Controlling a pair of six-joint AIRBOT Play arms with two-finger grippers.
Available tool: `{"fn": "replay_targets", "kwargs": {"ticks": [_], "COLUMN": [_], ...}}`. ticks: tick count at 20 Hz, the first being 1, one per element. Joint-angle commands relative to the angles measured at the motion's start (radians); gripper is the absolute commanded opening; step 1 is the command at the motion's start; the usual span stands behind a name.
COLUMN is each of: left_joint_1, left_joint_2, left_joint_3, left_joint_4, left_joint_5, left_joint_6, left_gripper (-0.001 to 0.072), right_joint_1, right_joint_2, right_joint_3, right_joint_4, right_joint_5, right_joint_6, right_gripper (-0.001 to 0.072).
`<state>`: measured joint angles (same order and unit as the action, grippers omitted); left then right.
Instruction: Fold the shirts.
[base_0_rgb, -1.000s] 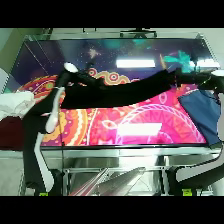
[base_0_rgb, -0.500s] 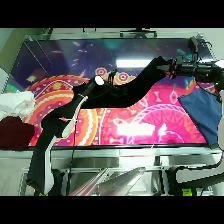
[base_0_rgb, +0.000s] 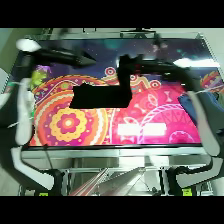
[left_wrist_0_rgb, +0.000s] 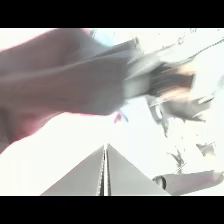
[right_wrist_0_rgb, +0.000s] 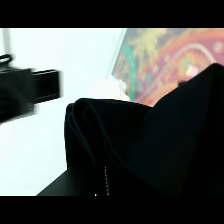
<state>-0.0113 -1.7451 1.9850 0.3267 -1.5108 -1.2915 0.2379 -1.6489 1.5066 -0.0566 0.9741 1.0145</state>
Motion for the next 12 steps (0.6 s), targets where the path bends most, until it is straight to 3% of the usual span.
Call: {"fn": "replay_targets", "kwargs": {"ticks": [1, 3, 4, 5, 6, 9, 10, 12], "left_joint_1": [0.197, 0.257, 0.275, 0.288, 0.298, 0.320, 0.328, 0.341], "left_joint_2": [0.198, 0.266, 0.292, 0.318, 0.338, 0.383, 0.394, 0.412], "left_joint_3": [-0.069, -0.139, -0.181, -0.232, -0.276, -0.392, -0.422, -0.466], "left_joint_4": [-0.058, -0.058, -0.057, -0.058, -0.058, -0.060, -0.060, -0.060], "left_joint_5": [-0.046, -0.045, -0.047, -0.047, -0.049, -0.059, -0.057, -0.060], "left_joint_6": [0.089, 0.141, 0.164, 0.175, 0.182, 0.184, 0.185, 0.193], "left_gripper": [0.0007, 0.0007, 0.0008, 0.0007, 0.0007, 0.0007, 0.0007, 0.0007], "right_joint_1": [0.325, 0.507, 0.568, 0.612, 0.635, 0.619, 0.594, 0.537], "right_joint_2": [-0.089, -0.203, -0.268, -0.338, -0.389, -0.404, -0.385, -0.338], "right_joint_3": [0.001, 0.034, 0.068, 0.116, 0.157, 0.177, 0.177, 0.177], "right_joint_4": [0.293, 0.562, 0.669, 0.752, 0.772, 0.740, 0.661, 0.431], "right_joint_5": [-0.513, -0.732, -0.775, -0.760, -0.722, -0.625, -0.625, -0.610], "right_joint_6": [-0.263, -0.581, -0.707, -0.814, -0.873, -0.876, -0.837, -0.653], "right_gripper": [0.0017, 0.0018, 0.0028, 0.0298, 0.0717, 0.0694, 0.0694, 0.0694]}}
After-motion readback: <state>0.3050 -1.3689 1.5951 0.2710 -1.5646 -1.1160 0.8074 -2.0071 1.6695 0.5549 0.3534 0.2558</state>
